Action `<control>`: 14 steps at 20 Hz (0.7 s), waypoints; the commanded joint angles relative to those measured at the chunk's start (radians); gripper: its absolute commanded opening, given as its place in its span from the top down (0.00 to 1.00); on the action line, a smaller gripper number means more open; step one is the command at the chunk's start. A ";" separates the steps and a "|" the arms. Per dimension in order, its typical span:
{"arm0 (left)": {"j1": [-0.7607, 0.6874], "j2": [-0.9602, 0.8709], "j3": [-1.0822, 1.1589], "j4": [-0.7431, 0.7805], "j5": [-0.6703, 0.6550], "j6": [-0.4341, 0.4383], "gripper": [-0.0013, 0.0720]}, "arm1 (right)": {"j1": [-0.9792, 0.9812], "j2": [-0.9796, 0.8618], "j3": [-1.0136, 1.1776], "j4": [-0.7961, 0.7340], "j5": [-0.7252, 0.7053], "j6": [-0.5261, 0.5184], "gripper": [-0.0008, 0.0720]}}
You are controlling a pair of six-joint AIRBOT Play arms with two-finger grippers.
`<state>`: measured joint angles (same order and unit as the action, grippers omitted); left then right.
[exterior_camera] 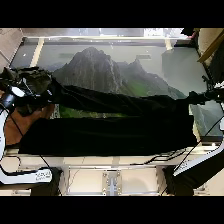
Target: Fold the clothes and pants, and hang the long-sleeved shirts on hangers.
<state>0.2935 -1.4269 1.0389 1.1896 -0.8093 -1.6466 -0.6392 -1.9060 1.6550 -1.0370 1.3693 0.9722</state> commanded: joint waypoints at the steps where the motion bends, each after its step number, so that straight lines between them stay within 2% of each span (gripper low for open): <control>1: 0.001 0.016 0.000 0.015 0.000 0.000 0.98 | 0.001 -0.001 0.121 -0.103 -0.066 0.096 0.94; 4: 0.001 0.052 0.000 0.015 0.002 0.000 0.98 | 0.001 -0.001 0.154 -0.123 -0.194 0.190 0.94; 6: 0.001 0.077 0.000 0.024 0.003 0.000 0.98 | 0.008 -0.002 0.154 -0.124 -0.263 0.218 0.94; 8: 0.001 0.105 0.000 0.081 0.003 -0.043 0.98 | 0.016 -0.002 0.154 -0.135 -0.308 0.225 0.94; 10: 0.000 0.132 0.000 0.163 0.005 -0.102 0.98 | 0.026 -0.003 0.154 -0.152 -0.326 0.225 0.94; 14: -0.004 0.153 0.000 0.199 -0.001 -0.105 0.98 | 0.040 -0.034 0.150 -0.161 -0.288 0.240 0.94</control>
<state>0.2932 -1.2907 1.0389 1.3380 -0.8043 -1.7290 -0.6094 -1.9228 1.8053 -1.1812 1.0809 1.1912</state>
